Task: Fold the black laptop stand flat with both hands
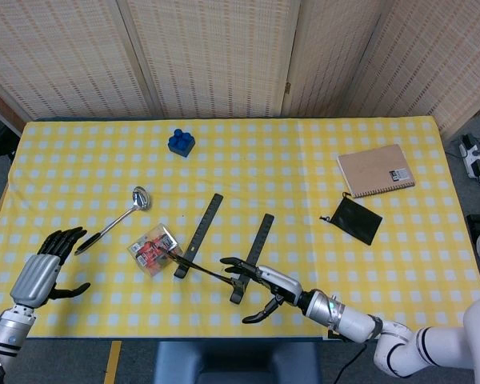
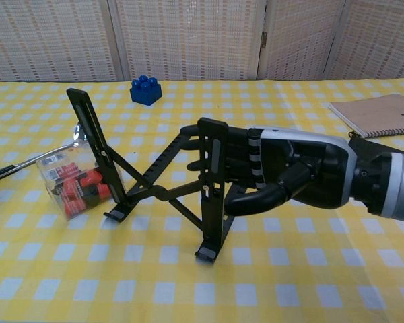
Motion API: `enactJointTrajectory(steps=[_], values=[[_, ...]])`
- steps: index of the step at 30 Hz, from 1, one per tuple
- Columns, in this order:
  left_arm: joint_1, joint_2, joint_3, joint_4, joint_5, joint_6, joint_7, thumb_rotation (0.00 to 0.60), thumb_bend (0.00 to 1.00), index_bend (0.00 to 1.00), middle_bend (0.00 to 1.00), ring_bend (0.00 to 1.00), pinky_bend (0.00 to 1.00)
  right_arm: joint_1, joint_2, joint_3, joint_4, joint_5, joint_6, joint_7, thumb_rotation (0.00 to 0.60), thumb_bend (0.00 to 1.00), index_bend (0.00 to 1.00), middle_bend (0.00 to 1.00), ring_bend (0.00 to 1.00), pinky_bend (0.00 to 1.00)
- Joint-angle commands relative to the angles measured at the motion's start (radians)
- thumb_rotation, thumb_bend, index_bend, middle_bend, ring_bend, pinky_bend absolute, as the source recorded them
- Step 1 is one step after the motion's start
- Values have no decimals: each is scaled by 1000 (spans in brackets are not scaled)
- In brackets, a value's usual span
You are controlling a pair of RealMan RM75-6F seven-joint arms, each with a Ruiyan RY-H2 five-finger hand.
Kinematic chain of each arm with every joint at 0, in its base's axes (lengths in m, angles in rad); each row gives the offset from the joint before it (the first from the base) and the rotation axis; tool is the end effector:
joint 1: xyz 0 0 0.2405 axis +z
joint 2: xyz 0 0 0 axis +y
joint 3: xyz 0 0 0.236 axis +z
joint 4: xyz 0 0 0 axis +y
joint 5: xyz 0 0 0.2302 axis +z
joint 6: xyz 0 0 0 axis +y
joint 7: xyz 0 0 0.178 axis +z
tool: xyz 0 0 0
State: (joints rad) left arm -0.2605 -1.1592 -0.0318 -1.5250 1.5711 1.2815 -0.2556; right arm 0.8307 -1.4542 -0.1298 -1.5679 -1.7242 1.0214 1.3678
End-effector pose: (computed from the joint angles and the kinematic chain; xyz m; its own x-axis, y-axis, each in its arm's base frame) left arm -0.2805 0.2605 0.0879 0.2432 0.1899 0.9512 0.9599 -0.1881 -0.2079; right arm -0.0909 -0.2581 -0.0722 -0.4237 -0.8706 0.2501 -0.6748 0.1192 -0.7283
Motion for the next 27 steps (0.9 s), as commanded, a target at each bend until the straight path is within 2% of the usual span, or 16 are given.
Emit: enactJointTrajectory(steps=[1,7,15,19,27], values=[[-16,-21,-4,16,6,-5,-43,600,216,133,120,101,31,35,15,18,-21,12,-50,-52,600,160,0,8,72,0],[-60,-56,-9,56,13,-43,-197,600,238,183,153,131,62,47,64,21,-60,-16,-22,-65,600,160,0,13,77,0],[-173,-95,-12,102,73,-121,-452,600,339,344,205,157,67,57,177,22,-159,-34,5,-124,600,160,0,17,78,0],[-232,-123,-9,131,114,-148,-481,600,351,357,206,153,47,50,213,20,-193,-20,8,-146,600,160,0,17,77,0],[-325,-177,-16,157,117,-210,-491,600,359,346,206,91,0,40,238,13,-210,-1,-4,-159,600,160,0,17,78,0]])
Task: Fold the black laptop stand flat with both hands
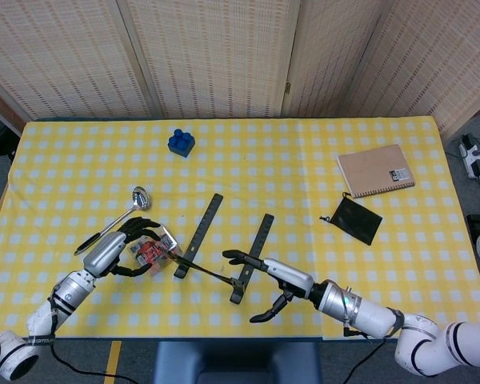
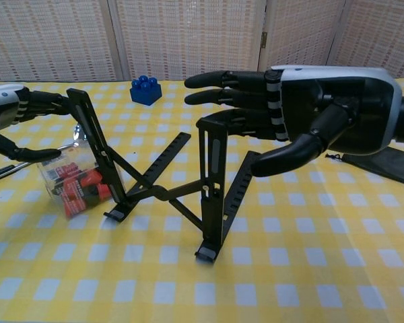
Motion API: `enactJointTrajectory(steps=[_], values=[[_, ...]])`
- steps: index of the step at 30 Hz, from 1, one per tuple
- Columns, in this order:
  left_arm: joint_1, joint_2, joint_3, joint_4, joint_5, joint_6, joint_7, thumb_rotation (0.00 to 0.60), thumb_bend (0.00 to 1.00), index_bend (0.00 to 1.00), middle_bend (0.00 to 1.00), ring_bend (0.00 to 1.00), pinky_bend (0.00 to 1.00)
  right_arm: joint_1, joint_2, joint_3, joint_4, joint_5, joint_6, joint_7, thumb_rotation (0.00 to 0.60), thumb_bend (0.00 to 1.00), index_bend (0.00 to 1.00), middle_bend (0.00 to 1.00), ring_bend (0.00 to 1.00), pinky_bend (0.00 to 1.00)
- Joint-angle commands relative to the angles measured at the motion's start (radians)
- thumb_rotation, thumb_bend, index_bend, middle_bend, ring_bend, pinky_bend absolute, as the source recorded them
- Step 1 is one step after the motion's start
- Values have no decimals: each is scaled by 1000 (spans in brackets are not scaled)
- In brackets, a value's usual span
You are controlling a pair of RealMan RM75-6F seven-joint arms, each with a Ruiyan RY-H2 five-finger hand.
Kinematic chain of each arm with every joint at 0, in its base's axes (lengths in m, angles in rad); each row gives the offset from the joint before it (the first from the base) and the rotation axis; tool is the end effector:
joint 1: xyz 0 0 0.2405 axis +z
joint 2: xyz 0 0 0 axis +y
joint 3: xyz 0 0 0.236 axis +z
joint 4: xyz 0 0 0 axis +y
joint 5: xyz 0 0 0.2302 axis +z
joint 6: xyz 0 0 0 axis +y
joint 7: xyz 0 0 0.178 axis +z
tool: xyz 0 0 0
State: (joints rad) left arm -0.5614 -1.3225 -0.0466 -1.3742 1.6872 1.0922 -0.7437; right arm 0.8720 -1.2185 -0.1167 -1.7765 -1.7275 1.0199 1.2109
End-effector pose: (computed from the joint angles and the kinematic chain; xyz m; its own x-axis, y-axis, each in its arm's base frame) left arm -0.2006 0.3284 0.0162 -0.0400 0.4731 0.8801 0.9156 -0.3354 0.2219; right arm -0.0751 -0.2642 -0.0158 -0.2911 -0.8731 0.3911 -0.7361 -0.0568 -0.6745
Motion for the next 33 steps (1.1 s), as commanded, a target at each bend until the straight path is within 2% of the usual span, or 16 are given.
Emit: enactJointTrajectory(steps=[1,9,18,33], values=[[-34,-18,1,7,3,-30,-1,600,361,346,205,89,0,-2,3,0,-2,3,-3,-4,600,160,0,17,78,0],[-87,-60,17,15,0,-72,48,600,369,368,187,63,0,-8,1,3,6,16,-11,-2,600,160,0,16,78,0],[-94,-101,6,16,-72,-91,234,600,410,407,181,26,0,-13,-7,11,10,26,-22,-10,600,160,0,17,78,0],[-100,-111,24,-3,-110,-102,270,600,449,462,181,20,0,-28,-14,21,14,39,-22,-17,600,159,0,17,80,0]])
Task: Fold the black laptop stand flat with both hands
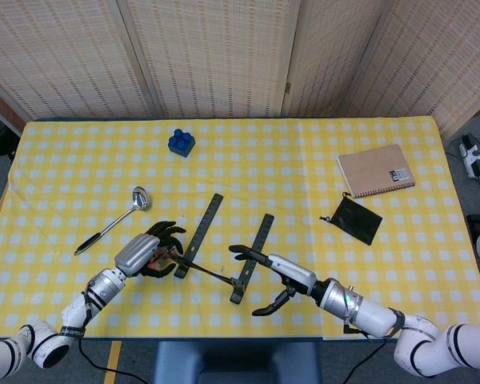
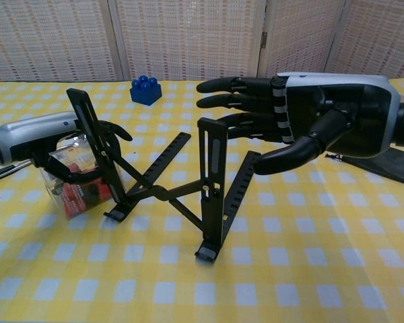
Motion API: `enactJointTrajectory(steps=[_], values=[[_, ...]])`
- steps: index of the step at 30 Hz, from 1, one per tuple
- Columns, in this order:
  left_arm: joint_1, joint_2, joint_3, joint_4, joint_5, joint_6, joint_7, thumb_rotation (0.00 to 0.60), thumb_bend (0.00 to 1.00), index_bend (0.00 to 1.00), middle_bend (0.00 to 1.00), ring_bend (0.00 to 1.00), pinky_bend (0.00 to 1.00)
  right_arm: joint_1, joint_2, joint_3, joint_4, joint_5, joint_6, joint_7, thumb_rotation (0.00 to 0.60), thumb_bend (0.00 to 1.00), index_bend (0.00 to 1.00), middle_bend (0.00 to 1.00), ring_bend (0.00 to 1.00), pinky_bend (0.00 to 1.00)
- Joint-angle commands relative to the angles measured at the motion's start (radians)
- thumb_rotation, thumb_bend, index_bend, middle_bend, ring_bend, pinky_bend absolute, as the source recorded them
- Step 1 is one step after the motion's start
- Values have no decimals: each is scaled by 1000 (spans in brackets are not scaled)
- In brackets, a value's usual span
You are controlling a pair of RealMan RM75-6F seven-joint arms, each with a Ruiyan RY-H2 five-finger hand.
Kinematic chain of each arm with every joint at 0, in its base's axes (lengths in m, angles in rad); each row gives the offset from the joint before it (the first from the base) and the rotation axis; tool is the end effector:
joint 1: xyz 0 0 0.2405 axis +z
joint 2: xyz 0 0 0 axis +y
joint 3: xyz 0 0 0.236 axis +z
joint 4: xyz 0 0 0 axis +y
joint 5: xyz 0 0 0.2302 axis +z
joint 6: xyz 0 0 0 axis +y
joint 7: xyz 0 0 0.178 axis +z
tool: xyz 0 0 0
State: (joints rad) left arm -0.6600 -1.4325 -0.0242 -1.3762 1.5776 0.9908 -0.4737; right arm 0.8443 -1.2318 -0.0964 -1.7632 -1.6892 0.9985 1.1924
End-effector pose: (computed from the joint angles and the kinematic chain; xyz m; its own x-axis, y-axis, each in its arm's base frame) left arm -0.1721 0.3318 -0.0334 0.1440 0.4842 0.8630 0.9113 -0.4048 0.0751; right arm -0.0830 -0.2701 -0.0188 -0.3283 -0.8509 0.4100 -0.7457 -0.0329 -0.6654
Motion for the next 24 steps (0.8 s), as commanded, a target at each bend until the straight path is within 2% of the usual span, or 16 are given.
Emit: enactJointTrajectory(steps=[1,6,24], values=[[-2,-2,2,-1,-1,-1,1,600,450,464,181,20,0,-2,-2,1,2,1,0,2,600,159,0,17,79,0],[-4,-12,2,6,-11,0,9,600,460,500,181,20,0,-8,-4,2,6,0,2,3,600,160,0,16,76,0],[-2,-22,3,9,-40,3,36,600,464,536,181,28,0,-16,-3,0,23,-13,8,32,600,160,0,17,71,0]])
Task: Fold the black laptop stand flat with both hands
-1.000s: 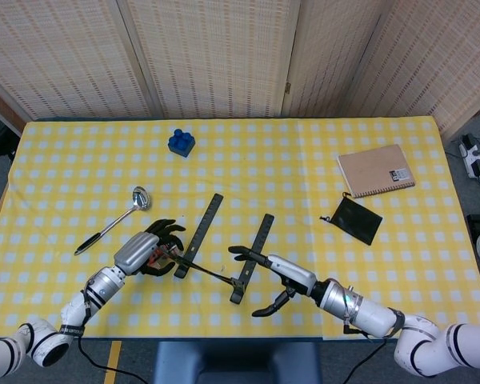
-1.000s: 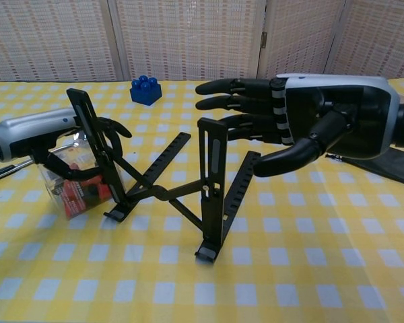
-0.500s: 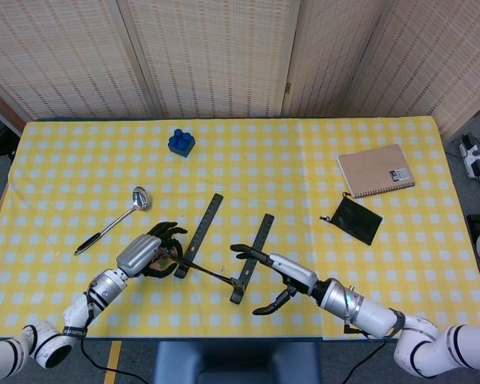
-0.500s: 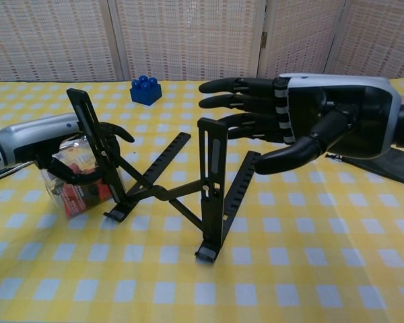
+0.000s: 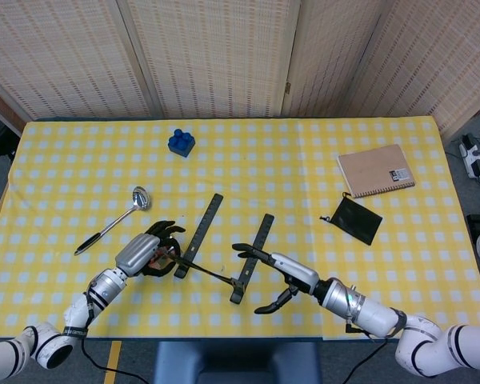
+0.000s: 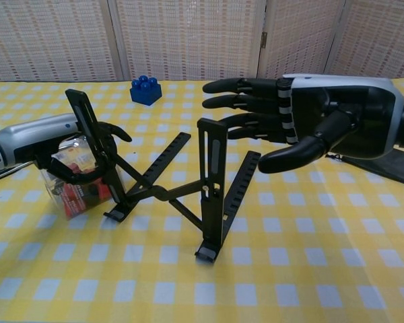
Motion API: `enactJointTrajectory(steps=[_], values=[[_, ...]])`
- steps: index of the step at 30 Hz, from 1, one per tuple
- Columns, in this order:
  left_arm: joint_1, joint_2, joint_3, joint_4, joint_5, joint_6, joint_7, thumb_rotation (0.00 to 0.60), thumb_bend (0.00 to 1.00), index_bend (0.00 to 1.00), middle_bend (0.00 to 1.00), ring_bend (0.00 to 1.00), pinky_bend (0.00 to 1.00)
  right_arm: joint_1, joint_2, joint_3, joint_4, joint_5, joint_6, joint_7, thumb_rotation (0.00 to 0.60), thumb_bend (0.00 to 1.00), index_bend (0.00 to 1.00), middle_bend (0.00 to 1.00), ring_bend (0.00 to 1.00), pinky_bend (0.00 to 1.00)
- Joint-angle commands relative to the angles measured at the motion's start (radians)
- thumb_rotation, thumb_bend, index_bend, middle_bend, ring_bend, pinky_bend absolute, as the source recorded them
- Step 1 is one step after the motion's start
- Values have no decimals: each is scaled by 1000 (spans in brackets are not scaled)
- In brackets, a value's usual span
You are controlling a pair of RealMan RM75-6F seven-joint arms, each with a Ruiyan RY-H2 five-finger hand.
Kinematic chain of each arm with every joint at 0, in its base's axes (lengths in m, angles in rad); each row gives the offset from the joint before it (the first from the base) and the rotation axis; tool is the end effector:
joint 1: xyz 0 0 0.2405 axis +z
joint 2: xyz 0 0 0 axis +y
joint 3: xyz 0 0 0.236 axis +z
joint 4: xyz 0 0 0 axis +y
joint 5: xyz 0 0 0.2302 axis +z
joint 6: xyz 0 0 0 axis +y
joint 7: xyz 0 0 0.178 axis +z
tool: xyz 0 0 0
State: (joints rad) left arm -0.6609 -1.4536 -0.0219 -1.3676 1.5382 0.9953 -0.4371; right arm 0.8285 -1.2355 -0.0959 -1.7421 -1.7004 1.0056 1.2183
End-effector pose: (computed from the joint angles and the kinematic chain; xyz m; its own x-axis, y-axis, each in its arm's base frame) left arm -0.1738 0.3330 -0.0375 0.1436 0.4718 0.8699 0.9188 -0.3901 0.0599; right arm -0.0895 -0.2721 -0.0183 -0.3463 -0.8450 0.4076 -0.7415 -0.0196 -0.6707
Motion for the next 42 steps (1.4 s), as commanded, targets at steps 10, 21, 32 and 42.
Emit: enactJointTrajectory(steps=[10,21,32,42], values=[[0,-7,0,2,-13,-2,14,600,469,557,181,30,0,-3,2,-4,11,-10,6,19,600,160,0,17,68,0],[16,12,13,-52,-5,17,14,600,484,609,203,45,0,1,6,-14,14,-23,0,17,600,160,0,16,65,0],[22,66,29,-149,-12,1,61,600,481,292,169,1,0,-5,17,-22,21,-22,-6,-50,600,160,0,9,55,0],[45,116,29,-186,-2,46,103,600,479,74,61,0,0,-30,15,-16,-1,29,-51,-360,600,160,0,0,55,0]])
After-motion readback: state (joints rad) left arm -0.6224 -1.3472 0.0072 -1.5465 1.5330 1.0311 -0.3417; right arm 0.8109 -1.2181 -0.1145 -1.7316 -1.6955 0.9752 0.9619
